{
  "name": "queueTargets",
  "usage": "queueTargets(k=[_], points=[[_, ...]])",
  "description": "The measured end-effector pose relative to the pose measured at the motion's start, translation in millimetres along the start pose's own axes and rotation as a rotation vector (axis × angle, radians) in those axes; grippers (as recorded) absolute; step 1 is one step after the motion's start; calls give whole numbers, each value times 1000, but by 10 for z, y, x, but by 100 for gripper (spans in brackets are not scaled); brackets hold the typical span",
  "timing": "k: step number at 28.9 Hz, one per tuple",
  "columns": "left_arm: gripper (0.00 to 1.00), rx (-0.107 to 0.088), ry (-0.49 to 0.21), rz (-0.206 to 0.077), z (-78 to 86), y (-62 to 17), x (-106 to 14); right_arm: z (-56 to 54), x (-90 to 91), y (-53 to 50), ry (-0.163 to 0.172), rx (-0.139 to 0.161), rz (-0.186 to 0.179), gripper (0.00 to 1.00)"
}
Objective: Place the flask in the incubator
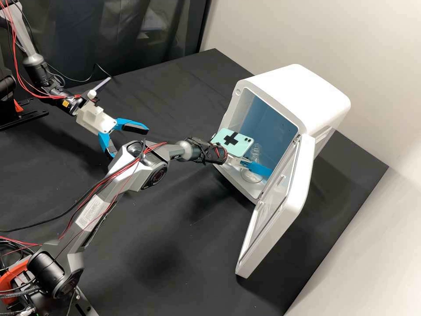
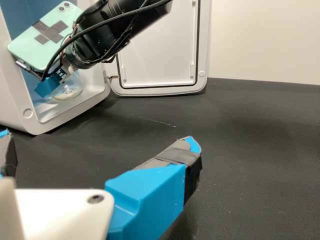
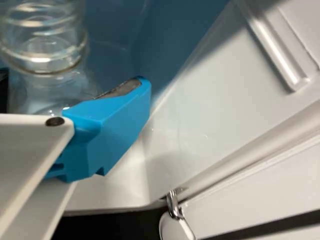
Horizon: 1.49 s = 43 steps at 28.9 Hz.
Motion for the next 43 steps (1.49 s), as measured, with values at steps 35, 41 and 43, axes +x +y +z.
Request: queueTargets(k=[35,41,43], points=[[100,0,0,2,1,4,-2,222,-176,47,102,227,-99,100],[100,0,0,2,1,4,-2,243,-193,71,111,261,-99,100],[100,0,0,2,1,4,-2,257,-194,68,113,263,-99,100]])
